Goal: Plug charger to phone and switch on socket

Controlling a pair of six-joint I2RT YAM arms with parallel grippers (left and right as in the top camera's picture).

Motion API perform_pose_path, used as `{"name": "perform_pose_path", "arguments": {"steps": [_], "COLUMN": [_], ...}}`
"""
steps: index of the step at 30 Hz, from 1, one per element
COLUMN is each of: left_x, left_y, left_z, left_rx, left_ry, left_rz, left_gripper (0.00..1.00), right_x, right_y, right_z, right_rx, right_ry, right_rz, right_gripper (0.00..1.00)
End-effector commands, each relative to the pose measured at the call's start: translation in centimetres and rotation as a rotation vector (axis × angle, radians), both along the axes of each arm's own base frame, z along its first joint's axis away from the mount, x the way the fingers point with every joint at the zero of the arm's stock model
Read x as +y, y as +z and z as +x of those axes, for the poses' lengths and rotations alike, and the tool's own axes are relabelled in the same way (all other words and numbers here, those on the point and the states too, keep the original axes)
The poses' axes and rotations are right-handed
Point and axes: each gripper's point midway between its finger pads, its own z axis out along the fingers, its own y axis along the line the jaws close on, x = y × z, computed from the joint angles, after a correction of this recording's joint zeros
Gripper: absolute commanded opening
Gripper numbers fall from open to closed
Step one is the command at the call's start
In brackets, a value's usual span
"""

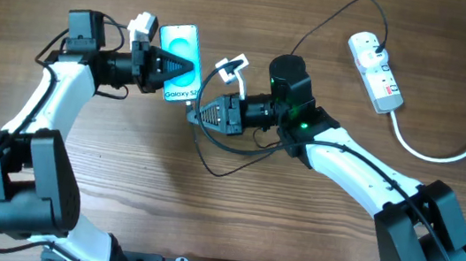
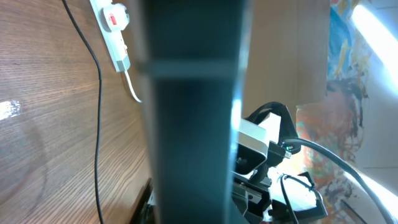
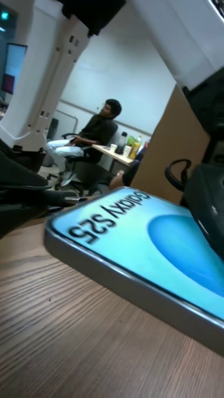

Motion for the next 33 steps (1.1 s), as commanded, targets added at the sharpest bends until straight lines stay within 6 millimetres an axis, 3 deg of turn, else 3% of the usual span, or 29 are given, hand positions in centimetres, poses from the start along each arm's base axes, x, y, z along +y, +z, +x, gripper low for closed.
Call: {"name": "perform_pose_path", "arguments": {"steps": [1, 14, 25, 33], "left_x": [-0.9, -1.5, 0.0, 0.0], "left_y": [1.6, 1.7, 1.8, 1.8], "left_z": [-1.0, -1.1, -0.4, -0.4], "left_rx": [-0.031, -0.045, -0.07, -0.071], "left_ry": [-0.045, -0.061, -0.02, -0.021], "left_rz": [-0.039, -0.038, -0.033, -0.033], "left_gripper": [0.04, 0.04, 0.04, 0.04], "right_x": [0.2, 0.4, 0.3, 0.2], "right_y": [1.1, 0.8, 0.6, 1.6], "right_z": [0.2, 0.1, 1.0, 1.6], "right_rx": [-0.005, 0.008, 0.043, 0.052], "right_ry": [-0.019, -0.027, -0.079, -0.097], "right_rz": [0.01, -0.003, -0.016, 0.015], "right_gripper": [0.04, 0.04, 0.04, 0.04]}}
